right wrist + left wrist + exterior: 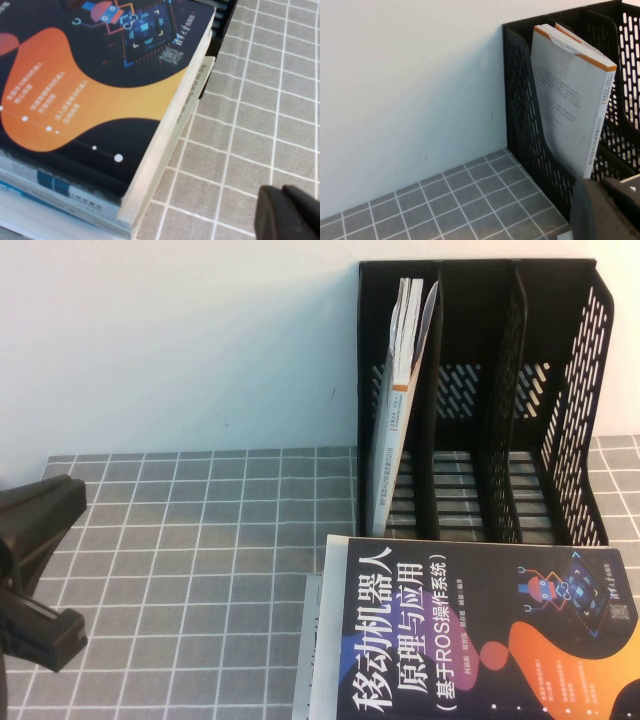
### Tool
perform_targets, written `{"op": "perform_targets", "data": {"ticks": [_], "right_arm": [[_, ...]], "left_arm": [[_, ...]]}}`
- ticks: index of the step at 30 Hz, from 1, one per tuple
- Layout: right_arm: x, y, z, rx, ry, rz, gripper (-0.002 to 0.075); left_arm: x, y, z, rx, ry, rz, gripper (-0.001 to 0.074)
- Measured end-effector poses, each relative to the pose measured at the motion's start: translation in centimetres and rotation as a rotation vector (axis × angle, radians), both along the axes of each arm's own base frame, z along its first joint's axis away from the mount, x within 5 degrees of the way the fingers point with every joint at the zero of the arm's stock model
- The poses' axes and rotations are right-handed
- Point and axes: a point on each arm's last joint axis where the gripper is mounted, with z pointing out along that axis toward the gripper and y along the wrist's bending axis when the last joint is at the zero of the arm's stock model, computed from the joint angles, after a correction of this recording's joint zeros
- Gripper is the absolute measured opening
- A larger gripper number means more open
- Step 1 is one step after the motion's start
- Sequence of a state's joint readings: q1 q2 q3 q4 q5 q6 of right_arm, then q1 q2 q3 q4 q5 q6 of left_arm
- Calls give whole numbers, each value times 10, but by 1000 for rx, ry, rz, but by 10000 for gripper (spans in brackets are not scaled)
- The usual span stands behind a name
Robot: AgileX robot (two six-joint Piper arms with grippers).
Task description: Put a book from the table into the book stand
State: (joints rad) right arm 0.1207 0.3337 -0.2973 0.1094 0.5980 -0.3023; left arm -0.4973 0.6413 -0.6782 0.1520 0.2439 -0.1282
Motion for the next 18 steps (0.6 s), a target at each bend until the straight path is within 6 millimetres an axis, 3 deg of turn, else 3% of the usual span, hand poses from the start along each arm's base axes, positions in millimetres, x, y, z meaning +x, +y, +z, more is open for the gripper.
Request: {"op": "perform_targets", "data": {"ticks": [8, 12, 15, 18], "right_arm": [[0, 0, 0, 2, 0, 0, -3], [0, 0, 0, 2, 1, 0, -3], [0, 0, 0, 2, 1, 0, -3], [0, 0, 0, 2, 1, 0, -3]], "left_arm": [[0, 1, 0, 5, -6, 5, -1], [-14, 22, 0, 53, -29, 110, -1], [-35, 41, -17, 31, -9, 216, -1], [-55, 52, -51, -28, -11, 303, -1]]}}
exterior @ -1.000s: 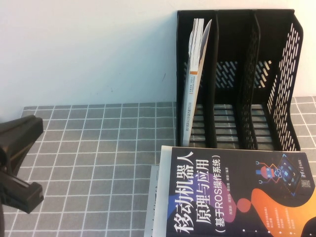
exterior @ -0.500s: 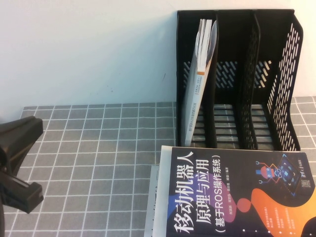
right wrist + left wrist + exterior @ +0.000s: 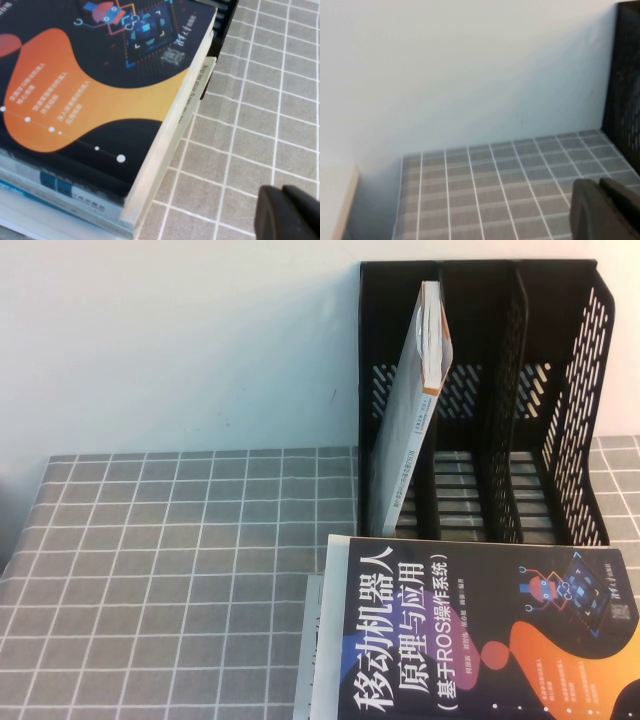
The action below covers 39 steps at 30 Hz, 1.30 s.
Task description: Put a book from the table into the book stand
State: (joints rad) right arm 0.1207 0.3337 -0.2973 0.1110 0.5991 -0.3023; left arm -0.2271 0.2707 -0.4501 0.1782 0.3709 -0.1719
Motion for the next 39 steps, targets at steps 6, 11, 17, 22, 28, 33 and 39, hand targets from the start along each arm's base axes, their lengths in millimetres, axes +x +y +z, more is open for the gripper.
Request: {"op": "perform_targets", "data": {"ticks": [6, 11, 17, 22, 28, 33, 39], "right_arm": [[0, 0, 0, 2, 0, 0, -3], [0, 0, 0, 4, 0, 0, -3], [0, 0, 0, 4, 0, 0, -3], [0, 0, 0, 4, 0, 0, -3], [0, 0, 0, 4, 0, 0, -3], [0, 0, 0, 4, 0, 0, -3], [0, 0, 0, 4, 0, 0, -3]], "left_arm": [[-9, 5, -89, -129, 3, 110, -1], [-9, 6, -130, -210, 100, 156, -2], [-11, 6, -135, -213, 162, 158, -2], [-11, 3, -135, -121, 155, 111, -2], [-11, 1, -135, -82, 151, 71, -2], [-11, 1, -135, -60, 149, 67, -2], [-11, 1, -135, -46, 147, 64, -2]]}}
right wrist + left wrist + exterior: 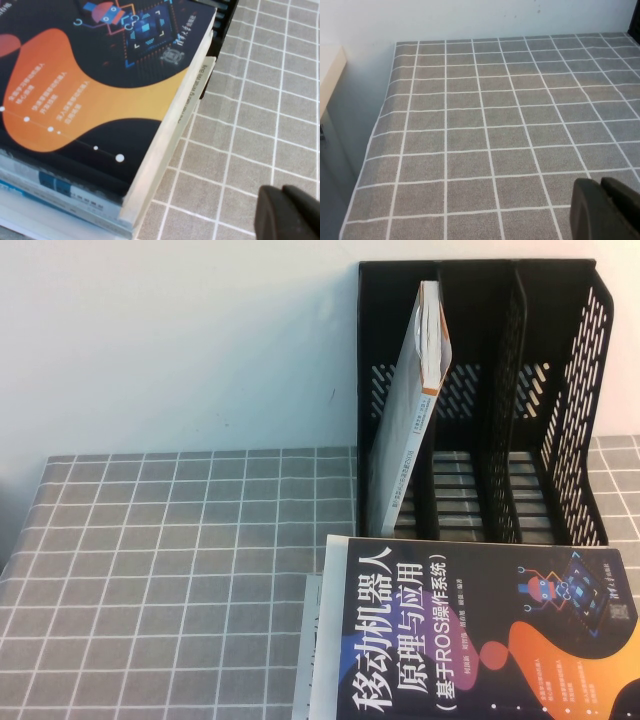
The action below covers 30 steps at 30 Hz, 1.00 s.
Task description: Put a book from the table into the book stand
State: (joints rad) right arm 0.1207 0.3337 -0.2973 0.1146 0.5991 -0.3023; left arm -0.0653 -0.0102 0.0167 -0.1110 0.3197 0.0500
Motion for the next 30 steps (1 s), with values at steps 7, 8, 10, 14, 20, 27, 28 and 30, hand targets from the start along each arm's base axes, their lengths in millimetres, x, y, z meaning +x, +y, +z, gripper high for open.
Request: {"op": "perform_targets", "data": {"ticks": [7, 8, 10, 14, 20, 27, 28, 30], "right_arm": [[0, 0, 0, 0, 0, 0, -3], [0, 0, 0, 0, 0, 0, -3], [0, 0, 0, 0, 0, 0, -3], [0, 0, 0, 0, 0, 0, -3], [0, 0, 0, 0, 0, 0, -3], [4, -10, -7, -77, -139, -77, -3], [4, -11, -9, -64, -179, -103, -3], [1, -14, -14, -51, -252, -137, -3]], "left_arm": [[0, 0, 0, 0, 0, 0, -2], [0, 0, 0, 0, 0, 0, -3], [0, 0, 0, 0, 0, 0, -3], [0, 0, 0, 0, 0, 0, -2], [0, 0, 0, 0, 0, 0, -3], [0, 0, 0, 0, 0, 0, -3], [0, 0, 0, 0, 0, 0, -3], [0, 0, 0, 0, 0, 0, -3]]}}
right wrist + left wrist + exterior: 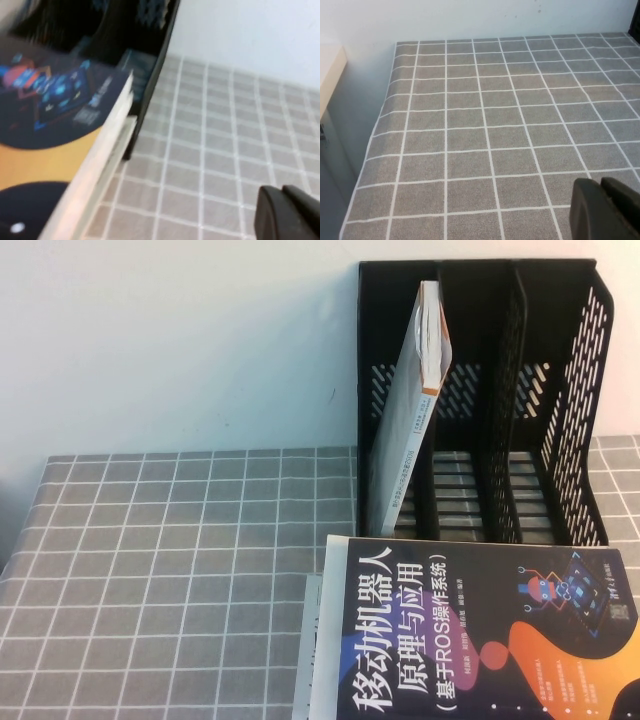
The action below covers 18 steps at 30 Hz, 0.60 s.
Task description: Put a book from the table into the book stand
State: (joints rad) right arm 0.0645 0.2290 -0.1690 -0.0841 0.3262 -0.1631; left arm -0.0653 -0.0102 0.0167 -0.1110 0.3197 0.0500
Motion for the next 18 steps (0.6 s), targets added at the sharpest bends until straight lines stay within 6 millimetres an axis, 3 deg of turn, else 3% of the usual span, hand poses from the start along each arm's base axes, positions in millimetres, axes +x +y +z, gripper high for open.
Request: {"op": "perform_targets", "data": {"ticks": [6, 11, 18], "right_arm": [[-15, -7, -25, -38, -131, -94, -3], [-17, -9, -49, 18, -64, -163, -3], [-18, -9, -53, 46, -18, -172, -3]], "left_arm": [[0, 0, 0, 0, 0, 0, -3], [0, 0, 0, -3, -2, 0, -3], [0, 0, 0, -3, 0, 0, -3]]}}
